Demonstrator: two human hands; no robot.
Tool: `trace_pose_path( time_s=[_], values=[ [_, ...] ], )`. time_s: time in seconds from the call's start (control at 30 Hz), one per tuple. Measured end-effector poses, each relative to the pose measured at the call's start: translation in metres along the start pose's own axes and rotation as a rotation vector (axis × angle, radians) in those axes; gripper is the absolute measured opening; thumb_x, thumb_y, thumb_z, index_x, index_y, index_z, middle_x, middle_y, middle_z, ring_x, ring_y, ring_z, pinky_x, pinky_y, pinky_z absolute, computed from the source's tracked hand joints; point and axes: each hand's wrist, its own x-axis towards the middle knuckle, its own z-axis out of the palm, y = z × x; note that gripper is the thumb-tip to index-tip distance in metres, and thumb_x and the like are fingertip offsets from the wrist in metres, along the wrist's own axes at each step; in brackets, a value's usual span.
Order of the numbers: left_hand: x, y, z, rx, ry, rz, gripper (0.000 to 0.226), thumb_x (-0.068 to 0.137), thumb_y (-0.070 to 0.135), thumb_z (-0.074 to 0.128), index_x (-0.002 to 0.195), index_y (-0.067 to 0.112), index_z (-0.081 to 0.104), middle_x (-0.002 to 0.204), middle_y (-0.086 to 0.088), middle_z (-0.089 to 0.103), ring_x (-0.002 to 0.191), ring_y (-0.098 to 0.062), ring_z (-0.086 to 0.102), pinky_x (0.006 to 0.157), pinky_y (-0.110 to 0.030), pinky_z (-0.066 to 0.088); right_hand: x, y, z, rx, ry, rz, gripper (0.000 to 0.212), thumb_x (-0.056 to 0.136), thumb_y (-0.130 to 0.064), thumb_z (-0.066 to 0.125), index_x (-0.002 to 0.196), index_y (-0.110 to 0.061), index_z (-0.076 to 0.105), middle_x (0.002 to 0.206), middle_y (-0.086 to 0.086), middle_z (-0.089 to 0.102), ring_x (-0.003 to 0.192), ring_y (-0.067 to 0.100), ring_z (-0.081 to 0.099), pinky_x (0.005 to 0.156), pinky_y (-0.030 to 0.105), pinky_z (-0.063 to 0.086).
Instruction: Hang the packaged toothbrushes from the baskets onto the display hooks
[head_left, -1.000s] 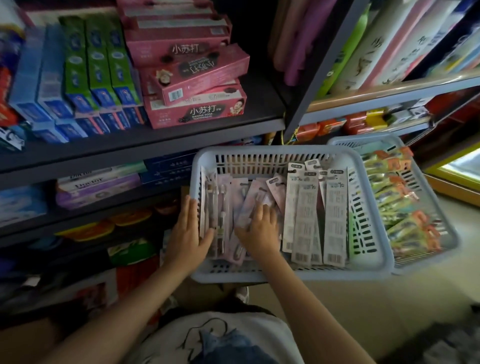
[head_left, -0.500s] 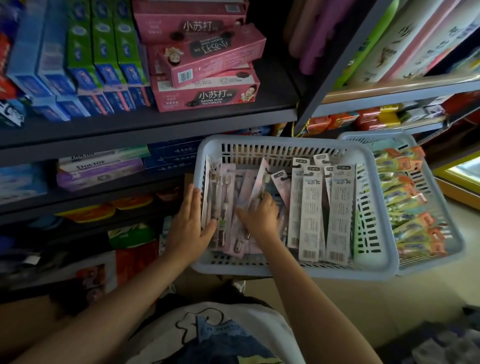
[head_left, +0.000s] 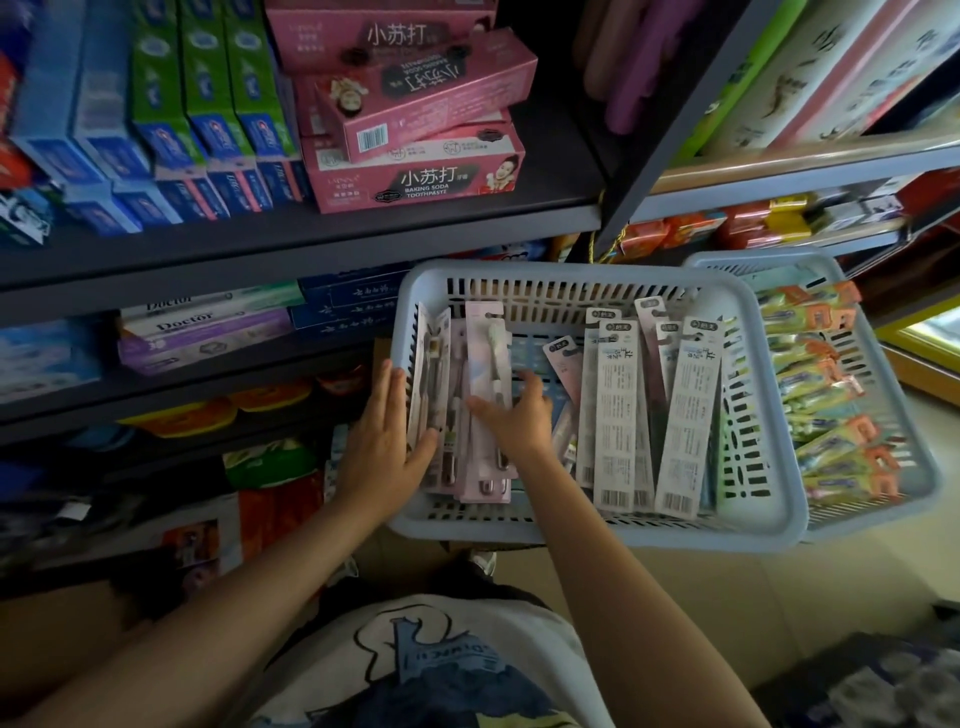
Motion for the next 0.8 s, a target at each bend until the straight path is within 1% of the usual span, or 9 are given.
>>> trace_pose_path(
  time_s=[0.07, 0.13, 0.2, 0.27, 0.33, 0.43, 0.67, 0.73, 0.8],
  values=[
    [0.0, 0.0, 0.0, -0.002, 0.003, 0.0, 0.09, 0.091, 0.067, 0.017, 0.161, 0.016, -0.007, 0.167, 0.006, -0.023, 0.154, -0.017, -0.002, 0.121, -0.038, 0.016, 0.005, -0.003, -0.001, -0.003, -0.003, 0.075, 0.098, 0.083, -0.042, 0.082, 0.156, -0.011, 0.024, 0.155, 0.015, 0.039, 0.139, 0.033, 0.044, 0.107, 0.042, 0.044],
    [0.0, 0.0, 0.001, -0.001, 0.005, -0.008, 0.088, 0.092, 0.067, 0.017, 0.161, 0.018, -0.009, 0.166, 0.007, -0.025, 0.153, -0.015, -0.005, 0.122, -0.04, 0.015, 0.008, -0.005, 0.0, 0.005, -0.019, 0.136, 0.095, 0.082, -0.042, 0.083, 0.151, -0.005, 0.03, 0.149, 0.014, 0.047, 0.135, 0.032, 0.049, 0.105, 0.038, 0.045],
    [0.001, -0.001, 0.002, -0.001, 0.001, -0.02, 0.087, 0.093, 0.067, 0.016, 0.161, 0.019, -0.01, 0.165, 0.008, -0.027, 0.153, -0.013, -0.008, 0.122, -0.041, 0.014, 0.006, -0.01, 0.004, 0.023, -0.038, 0.174, 0.093, 0.075, -0.049, 0.085, 0.144, -0.004, 0.042, 0.139, 0.012, 0.056, 0.126, 0.03, 0.057, 0.103, 0.039, 0.05],
    [0.0, -0.001, 0.002, -0.005, 0.006, -0.019, 0.087, 0.093, 0.067, 0.016, 0.161, 0.019, -0.009, 0.165, 0.008, -0.026, 0.152, -0.01, -0.009, 0.122, -0.039, 0.013, 0.007, -0.011, 0.009, 0.037, -0.073, 0.175, 0.104, 0.061, -0.063, 0.087, 0.138, -0.005, 0.05, 0.133, 0.012, 0.062, 0.119, 0.029, 0.062, 0.101, 0.044, 0.054],
    [0.0, -0.001, 0.001, -0.006, 0.007, -0.013, 0.088, 0.093, 0.067, 0.016, 0.161, 0.018, -0.009, 0.166, 0.008, -0.026, 0.151, -0.01, -0.01, 0.121, -0.036, 0.012, 0.008, -0.011, 0.012, 0.046, -0.085, 0.171, 0.114, 0.052, -0.069, 0.086, 0.139, -0.004, 0.05, 0.135, 0.012, 0.062, 0.119, 0.03, 0.063, 0.1, 0.042, 0.054],
    [0.0, -0.001, 0.0, -0.009, 0.003, -0.01, 0.087, 0.093, 0.068, 0.015, 0.161, 0.019, -0.01, 0.165, 0.009, -0.027, 0.152, -0.01, -0.01, 0.121, -0.036, 0.011, 0.004, -0.02, 0.009, -0.019, -0.06, 0.175, 0.107, 0.071, -0.06, 0.084, 0.148, -0.001, 0.039, 0.143, 0.014, 0.051, 0.126, 0.03, 0.056, 0.098, 0.035, 0.05],
    [-0.001, 0.0, 0.0, -0.034, 0.0, -0.018, 0.086, 0.093, 0.068, 0.015, 0.16, 0.021, -0.012, 0.164, 0.011, -0.028, 0.153, -0.011, -0.009, 0.122, -0.041, 0.014, 0.004, -0.02, 0.009, 0.07, -0.106, 0.186, 0.109, 0.08, -0.046, 0.083, 0.152, 0.003, 0.018, 0.154, 0.018, 0.039, 0.139, 0.033, 0.044, 0.11, 0.037, 0.043],
    [-0.001, 0.0, 0.0, -0.033, 0.001, -0.011, 0.085, 0.094, 0.068, 0.014, 0.16, 0.021, -0.013, 0.164, 0.011, -0.029, 0.153, -0.011, -0.009, 0.122, -0.04, 0.013, 0.004, -0.021, 0.01, 0.055, -0.103, 0.187, 0.106, 0.081, -0.044, 0.083, 0.152, 0.002, 0.02, 0.153, 0.018, 0.041, 0.138, 0.033, 0.046, 0.109, 0.038, 0.043],
    [-0.001, 0.0, -0.001, -0.034, 0.002, -0.008, 0.086, 0.093, 0.069, 0.013, 0.16, 0.022, -0.013, 0.164, 0.011, -0.029, 0.153, -0.009, -0.011, 0.121, -0.037, 0.011, 0.005, -0.023, 0.01, 0.037, -0.139, 0.197, 0.104, 0.078, -0.048, 0.084, 0.151, 0.001, 0.029, 0.15, 0.017, 0.047, 0.133, 0.033, 0.051, 0.105, 0.039, 0.048]
  ],
)
